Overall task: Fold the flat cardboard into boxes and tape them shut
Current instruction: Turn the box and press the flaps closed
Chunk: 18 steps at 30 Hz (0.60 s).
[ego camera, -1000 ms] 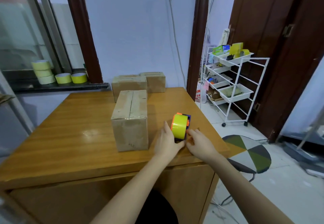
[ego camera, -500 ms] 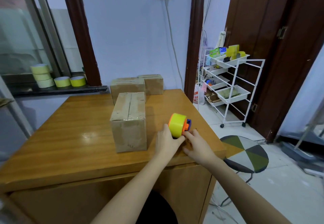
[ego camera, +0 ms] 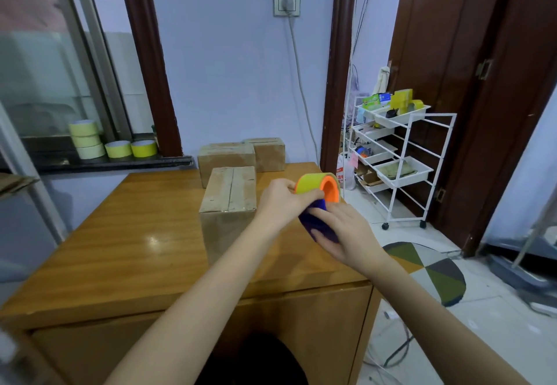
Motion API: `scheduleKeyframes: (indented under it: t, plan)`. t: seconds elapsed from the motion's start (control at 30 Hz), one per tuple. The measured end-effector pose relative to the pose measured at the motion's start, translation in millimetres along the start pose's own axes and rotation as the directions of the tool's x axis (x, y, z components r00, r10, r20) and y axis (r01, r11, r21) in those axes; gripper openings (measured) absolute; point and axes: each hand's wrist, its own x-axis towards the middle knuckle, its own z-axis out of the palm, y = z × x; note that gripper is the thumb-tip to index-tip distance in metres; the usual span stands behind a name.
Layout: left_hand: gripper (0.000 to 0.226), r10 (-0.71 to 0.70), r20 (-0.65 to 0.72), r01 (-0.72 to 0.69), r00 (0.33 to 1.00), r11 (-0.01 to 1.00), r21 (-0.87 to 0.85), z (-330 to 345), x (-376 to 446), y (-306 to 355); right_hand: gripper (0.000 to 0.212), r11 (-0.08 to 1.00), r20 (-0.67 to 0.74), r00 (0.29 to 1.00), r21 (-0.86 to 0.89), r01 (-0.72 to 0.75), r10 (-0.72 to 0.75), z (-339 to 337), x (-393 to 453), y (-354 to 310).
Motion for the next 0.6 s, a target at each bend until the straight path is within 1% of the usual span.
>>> scheduleKeyframes:
  t: [0.07,0.17,0.23,0.3,0.33,0.4,0.43,0.47,0.5,0.53,0.57,0.6]
  plan:
    - [0.048,0.014,0.054,-0.017,0.998,0.999,0.049,-11,1,11,0.037,0.996,0.082,0.992,-0.011,0.093,-0.092,-7,11,0]
    - [0.069,0.034,0.101,-0.046,0.994,0.992,0.115,-29,-1,24,0.037,0.986,0.171,0.972,0.063,0.151,-0.160,-16,26,-8]
    - [0.065,0.050,0.132,-0.070,0.990,0.986,0.149,-41,-2,32,0.040,0.976,0.201,0.958,0.124,0.181,-0.203,-21,35,-14]
    - [0.061,0.067,0.133,-0.097,0.989,0.967,0.234,-51,-4,37,0.040,0.966,0.182,0.953,0.134,0.220,-0.242,-22,42,-18]
    - [0.059,0.083,0.122,-0.117,0.989,0.943,0.311,-55,-7,39,0.039,0.964,0.156,0.955,0.122,0.236,-0.253,-22,45,-20]
    - [0.056,0.157,0.091,-0.181,0.983,0.871,0.457,-60,-13,45,0.034,0.964,0.069,0.963,0.065,0.256,-0.260,-21,52,-24]
    - [0.056,0.190,0.089,-0.209,0.978,0.859,0.468,-62,-16,47,0.032,0.970,0.009,0.970,0.039,0.241,-0.242,-20,55,-26]
    - [0.055,0.193,0.094,-0.215,0.977,0.884,0.415,-66,-18,50,0.032,0.981,-0.052,0.981,0.042,0.189,-0.186,-21,58,-28]
    - [0.053,0.183,0.100,-0.206,0.978,0.928,0.310,-71,-20,51,0.034,0.991,-0.112,0.990,0.088,0.100,-0.090,-21,61,-32]
    - [0.048,0.171,0.103,-0.189,0.980,0.962,0.196,-77,-20,50,0.035,0.983,-0.162,0.986,0.185,-0.014,0.045,-23,64,-36]
    - [0.044,0.158,0.103,-0.169,0.982,0.979,0.117,-83,-21,47,0.032,0.941,-0.199,0.960,0.313,-0.128,0.197,-24,66,-38]
    - [0.041,0.141,0.098,-0.150,0.985,0.985,0.088,-87,-21,43,0.027,0.871,-0.217,0.914,0.438,-0.223,0.343,-25,69,-39]
